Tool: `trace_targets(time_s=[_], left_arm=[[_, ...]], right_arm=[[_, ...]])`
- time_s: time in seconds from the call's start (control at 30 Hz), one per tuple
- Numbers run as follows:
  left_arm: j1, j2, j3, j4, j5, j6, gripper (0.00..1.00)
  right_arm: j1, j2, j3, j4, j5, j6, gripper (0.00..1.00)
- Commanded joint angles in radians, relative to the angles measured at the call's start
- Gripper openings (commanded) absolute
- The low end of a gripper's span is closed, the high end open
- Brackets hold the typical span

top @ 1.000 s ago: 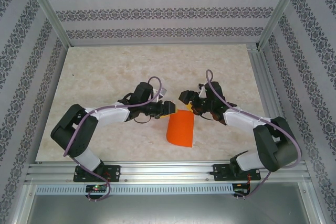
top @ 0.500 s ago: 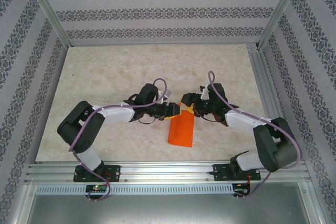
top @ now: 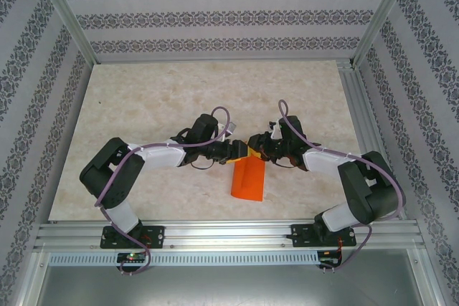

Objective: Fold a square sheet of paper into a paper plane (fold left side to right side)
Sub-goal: First fold in half a square sheet of paper at the center of the table.

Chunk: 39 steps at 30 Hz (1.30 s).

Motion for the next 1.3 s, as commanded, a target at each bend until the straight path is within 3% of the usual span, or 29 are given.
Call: trace_targets(time_s=[0.0, 0.23, 0.5, 0.8, 1.0, 1.27], left_arm=[[-0.012, 0.014, 0.029, 0.049, 0.001, -0.01, 0.64], [-0.012, -0.058, 0.033, -0.081, -0.067, 0.052, 0.65], [-0.046, -0.1, 0.083, -0.463, -0.322, 0.23, 0.63], [-0.12, 0.009, 0.159, -0.54, -0.402, 0.245, 0.61], [-0.149, 0.065, 0.195, -0.553, -0.412, 0.245, 0.62], [-0.175, 0.107, 0.232, -0.572, -0.417, 0.253, 0.62]], right_arm=[[0.013, 0.007, 0.033, 0.001, -0.009, -0.029, 0.23], [-0.006, 0.009, 0.049, -0.068, 0.003, -0.094, 0.06], [-0.047, 0.005, 0.063, -0.168, 0.046, -0.172, 0.05], [-0.062, -0.007, 0.078, -0.258, 0.099, -0.231, 0.05], [-0.065, -0.007, 0.083, -0.287, 0.105, -0.253, 0.07], [-0.084, -0.045, 0.088, -0.357, 0.139, -0.293, 0.27]])
